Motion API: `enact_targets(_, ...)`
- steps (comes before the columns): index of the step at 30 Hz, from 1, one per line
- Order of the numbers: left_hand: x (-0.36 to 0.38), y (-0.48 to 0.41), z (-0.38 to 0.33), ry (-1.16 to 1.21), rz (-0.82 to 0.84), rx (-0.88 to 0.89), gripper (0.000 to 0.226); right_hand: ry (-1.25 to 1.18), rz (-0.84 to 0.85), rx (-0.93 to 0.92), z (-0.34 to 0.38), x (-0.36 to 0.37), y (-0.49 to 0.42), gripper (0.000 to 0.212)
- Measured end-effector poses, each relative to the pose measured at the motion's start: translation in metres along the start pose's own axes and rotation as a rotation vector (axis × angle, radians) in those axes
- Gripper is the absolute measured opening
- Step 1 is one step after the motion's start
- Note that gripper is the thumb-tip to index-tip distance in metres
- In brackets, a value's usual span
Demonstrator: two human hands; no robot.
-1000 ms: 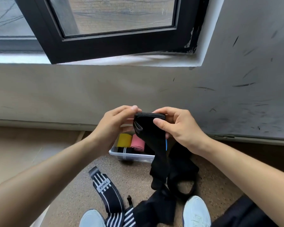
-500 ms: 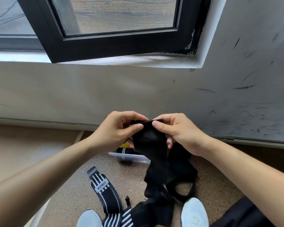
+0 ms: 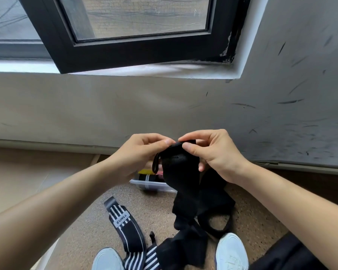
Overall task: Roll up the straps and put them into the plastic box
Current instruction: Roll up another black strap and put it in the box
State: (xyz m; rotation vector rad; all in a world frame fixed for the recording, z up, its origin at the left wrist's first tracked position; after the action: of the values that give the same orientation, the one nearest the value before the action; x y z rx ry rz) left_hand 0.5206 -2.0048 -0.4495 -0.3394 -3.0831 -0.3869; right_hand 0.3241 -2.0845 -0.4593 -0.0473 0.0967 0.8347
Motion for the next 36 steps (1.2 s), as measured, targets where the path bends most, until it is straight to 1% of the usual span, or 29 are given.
enact_targets(1, -0.001, 0.000, 0.000, 0.012, 0.009, -0.026, 0.028, 0.011, 0.006, -0.019, 0.000, 0.001, 0.001, 0.013)
enact_targets(3, -0.003, 0.001, 0.002, -0.017, 0.002, -0.033, 0.027, 0.007, 0.023, -0.053, 0.001, 0.004, 0.001, 0.015)
enact_targets(9, -0.004, 0.000, 0.003, -0.082, -0.098, 0.082, 0.016, 0.023, 0.053, -0.060, -0.001, 0.006, -0.001, 0.019)
enact_targets(11, -0.003, 0.000, 0.003, -0.153, -0.128, 0.140, 0.015, 0.017, 0.053, -0.023, -0.002, 0.005, -0.001, 0.022)
enact_targets(14, -0.003, 0.000, 0.003, -0.265, -0.181, 0.233, 0.016, 0.069, 0.064, 0.015, -0.001, 0.004, -0.002, 0.011)
enact_targets(16, -0.004, 0.000, 0.003, -0.381, -0.204, 0.275, 0.017, 0.117, 0.080, 0.022, -0.001, 0.005, -0.001, 0.015)
enact_targets(18, -0.005, 0.000, 0.003, -0.500, -0.216, 0.291, 0.017, 0.123, 0.084, 0.024, 0.000, 0.007, -0.001, 0.014)
enact_targets(20, -0.008, 0.000, 0.004, -0.545, -0.212, 0.254, 0.015, 0.102, 0.084, 0.027, -0.001, 0.007, -0.001, 0.012)
enact_targets(22, -0.009, 0.001, 0.003, -0.488, -0.191, 0.158, 0.014, 0.096, 0.074, 0.026, -0.001, 0.005, -0.001, 0.010)
enact_targets(24, -0.005, 0.001, 0.002, -0.317, -0.130, 0.039, 0.015, 0.092, 0.063, 0.018, -0.002, 0.003, -0.002, 0.009)
enact_targets(26, -0.001, 0.002, 0.001, -0.147, -0.070, -0.019, 0.019, 0.080, 0.043, -0.004, -0.002, 0.003, -0.002, 0.011)
enact_targets(28, 0.003, 0.002, 0.001, -0.024, -0.047, -0.010, 0.020, 0.079, 0.016, -0.040, -0.004, 0.004, -0.002, 0.016)
enact_targets(29, 0.003, 0.002, 0.001, -0.005, -0.051, -0.007, 0.020, 0.088, 0.004, -0.061, -0.004, 0.004, -0.001, 0.019)
enact_targets(33, 0.004, 0.001, 0.001, -0.004, -0.088, -0.002, 0.021, 0.139, -0.039, -0.113, -0.007, 0.004, -0.001, 0.028)
enact_targets(36, 0.004, 0.002, 0.001, -0.011, -0.103, 0.036, 0.019, 0.163, -0.026, -0.098, -0.006, 0.003, -0.001, 0.028)
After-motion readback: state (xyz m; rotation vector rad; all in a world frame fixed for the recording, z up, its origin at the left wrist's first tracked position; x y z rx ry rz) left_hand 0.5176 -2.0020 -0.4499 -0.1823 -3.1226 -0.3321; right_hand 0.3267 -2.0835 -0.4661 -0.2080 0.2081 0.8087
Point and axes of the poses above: each hand's wrist, its own y-axis away from the middle knuckle, its own x-axis out of the palm, z = x × y, the point moved 1 cm from there along -y, towards the middle knuckle, and after that the axes turned 13 degrees about z, right-handed, at the moved point
